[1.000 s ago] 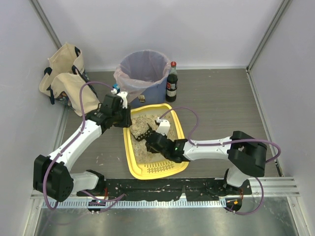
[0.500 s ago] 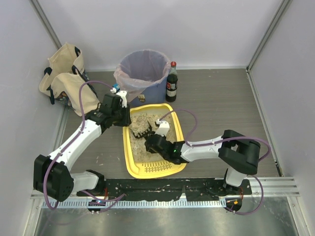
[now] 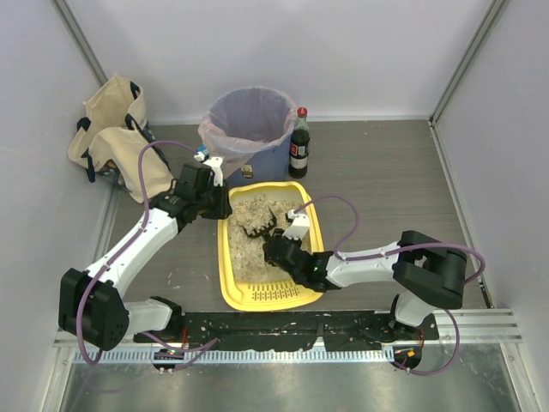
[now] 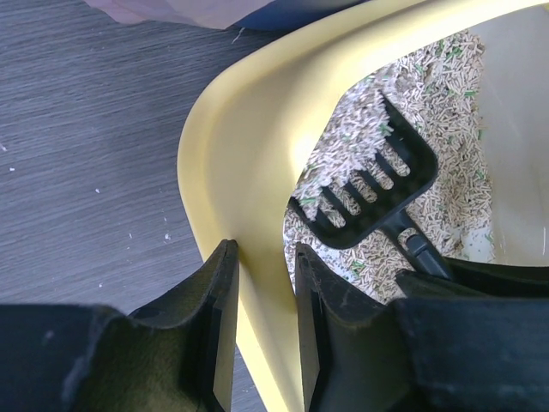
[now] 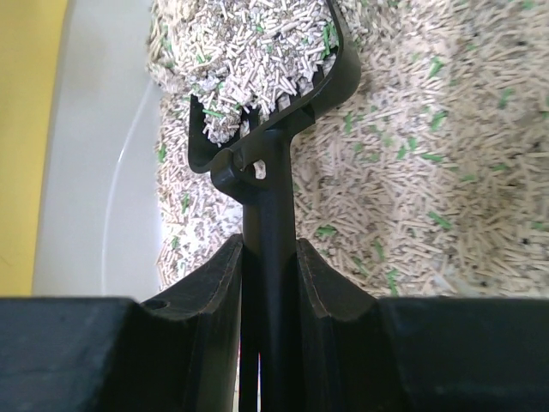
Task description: Clean the litter box
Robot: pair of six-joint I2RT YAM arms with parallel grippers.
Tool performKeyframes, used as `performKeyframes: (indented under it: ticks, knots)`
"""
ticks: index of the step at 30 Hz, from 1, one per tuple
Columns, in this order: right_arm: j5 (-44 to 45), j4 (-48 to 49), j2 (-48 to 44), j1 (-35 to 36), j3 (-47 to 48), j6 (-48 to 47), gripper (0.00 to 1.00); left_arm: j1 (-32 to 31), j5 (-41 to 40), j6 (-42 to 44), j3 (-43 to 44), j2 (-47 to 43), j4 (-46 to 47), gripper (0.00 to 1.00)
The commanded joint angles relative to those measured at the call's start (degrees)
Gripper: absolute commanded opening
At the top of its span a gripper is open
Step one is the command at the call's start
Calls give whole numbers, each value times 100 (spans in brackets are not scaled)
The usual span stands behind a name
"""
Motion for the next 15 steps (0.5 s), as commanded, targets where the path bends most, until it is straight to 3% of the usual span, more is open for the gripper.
performKeyframes:
  ticks: [1,3,7,12,15]
  knots:
    - [1595,-397,-347,-231,-273,250,1,-81,496,-14,142,-95,-98,32]
    - [1666,-345,-409,-240,-404,259,1,-81,496,-15,142,-86,-89,32]
    - [1438,969,-295,-292,-792,-240,1,-90,549,-15,134,-77,-81,32]
    - [1227,1754,4,-293,-906,-892,1,-81,575,-23,134,-68,-80,31]
    - [973,3289,250,-293,-1283,-1411,1,-81,584,-15,133,-68,-72,31]
